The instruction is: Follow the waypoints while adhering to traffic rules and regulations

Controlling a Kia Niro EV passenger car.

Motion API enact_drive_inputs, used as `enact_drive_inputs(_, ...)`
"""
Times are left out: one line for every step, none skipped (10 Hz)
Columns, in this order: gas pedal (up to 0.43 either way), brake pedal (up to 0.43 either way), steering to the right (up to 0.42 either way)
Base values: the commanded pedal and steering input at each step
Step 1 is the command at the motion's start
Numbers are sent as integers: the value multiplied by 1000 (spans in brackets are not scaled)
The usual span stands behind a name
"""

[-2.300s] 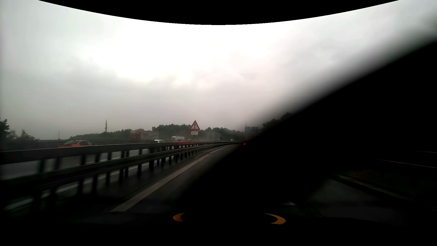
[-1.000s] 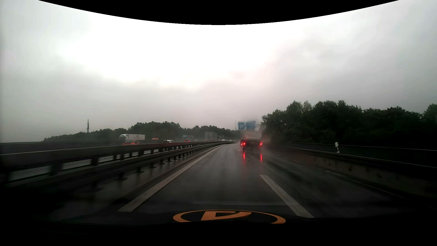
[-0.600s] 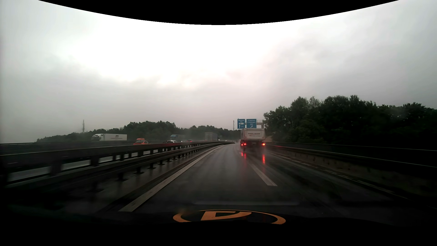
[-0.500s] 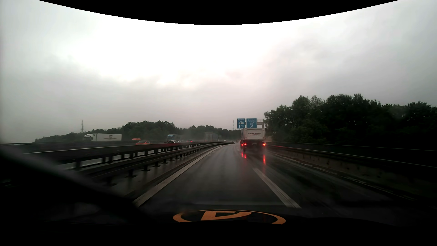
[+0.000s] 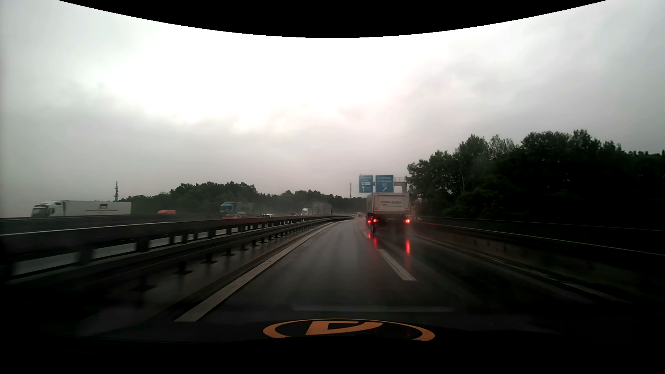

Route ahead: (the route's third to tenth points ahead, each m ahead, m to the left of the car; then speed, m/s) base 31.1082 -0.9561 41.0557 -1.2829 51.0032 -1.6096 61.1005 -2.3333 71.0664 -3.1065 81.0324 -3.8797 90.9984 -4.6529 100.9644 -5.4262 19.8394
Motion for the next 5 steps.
enact_drive_inputs(67,0,5)
enact_drive_inputs(67,0,4)
enact_drive_inputs(67,0,3)
enact_drive_inputs(67,0,3)
enact_drive_inputs(67,0,3)
